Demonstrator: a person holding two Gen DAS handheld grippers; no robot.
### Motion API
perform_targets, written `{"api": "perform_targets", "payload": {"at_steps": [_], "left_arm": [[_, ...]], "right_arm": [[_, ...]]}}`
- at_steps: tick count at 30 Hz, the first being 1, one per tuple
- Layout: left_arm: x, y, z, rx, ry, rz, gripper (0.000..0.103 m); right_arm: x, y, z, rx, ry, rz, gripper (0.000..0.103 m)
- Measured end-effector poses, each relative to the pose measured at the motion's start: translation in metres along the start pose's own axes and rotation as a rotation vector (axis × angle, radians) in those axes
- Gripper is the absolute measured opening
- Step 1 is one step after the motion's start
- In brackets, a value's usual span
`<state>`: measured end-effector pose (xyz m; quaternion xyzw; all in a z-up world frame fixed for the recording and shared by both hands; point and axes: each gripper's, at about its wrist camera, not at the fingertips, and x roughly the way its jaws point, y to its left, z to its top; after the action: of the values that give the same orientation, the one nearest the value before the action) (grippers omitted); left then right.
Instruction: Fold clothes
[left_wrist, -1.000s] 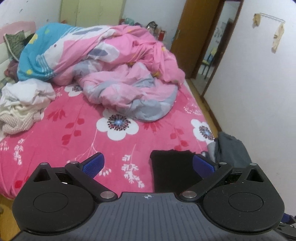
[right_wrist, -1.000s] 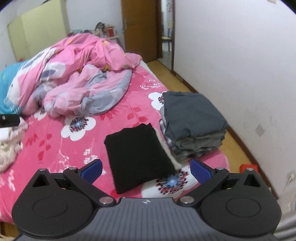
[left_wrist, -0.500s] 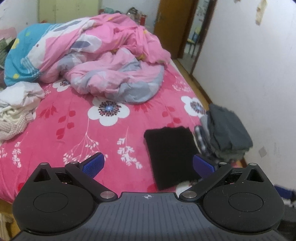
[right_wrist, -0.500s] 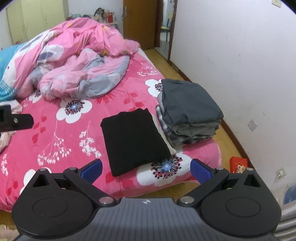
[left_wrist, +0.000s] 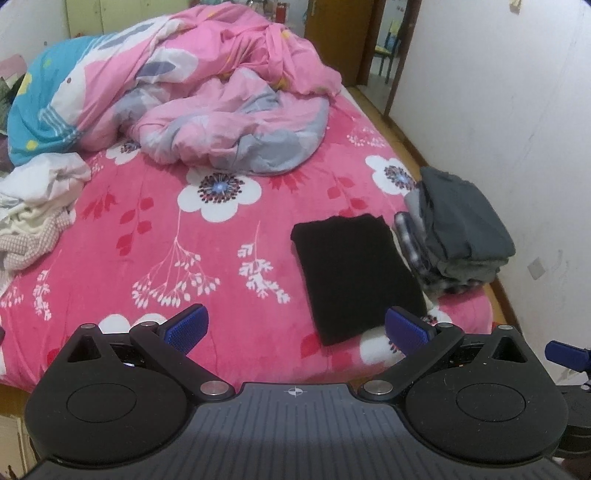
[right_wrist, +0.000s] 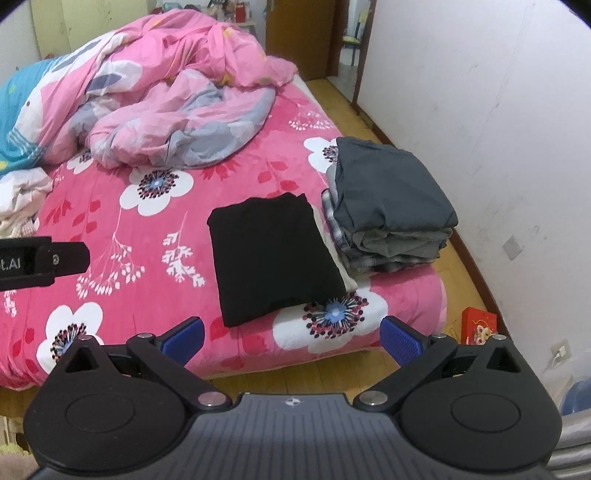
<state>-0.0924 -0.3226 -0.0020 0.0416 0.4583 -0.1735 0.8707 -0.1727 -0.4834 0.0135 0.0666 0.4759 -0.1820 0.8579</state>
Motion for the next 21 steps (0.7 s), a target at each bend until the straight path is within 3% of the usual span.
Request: {"api": "perform_targets", "payload": {"at_steps": [21], "left_arm": [[-0.001,-0.001,-0.012,0.003,0.018,0.068,0.103]], "right_arm": [[-0.002,0.0,-0.005,-0.029,-0.006,0.001,0.103]]}}
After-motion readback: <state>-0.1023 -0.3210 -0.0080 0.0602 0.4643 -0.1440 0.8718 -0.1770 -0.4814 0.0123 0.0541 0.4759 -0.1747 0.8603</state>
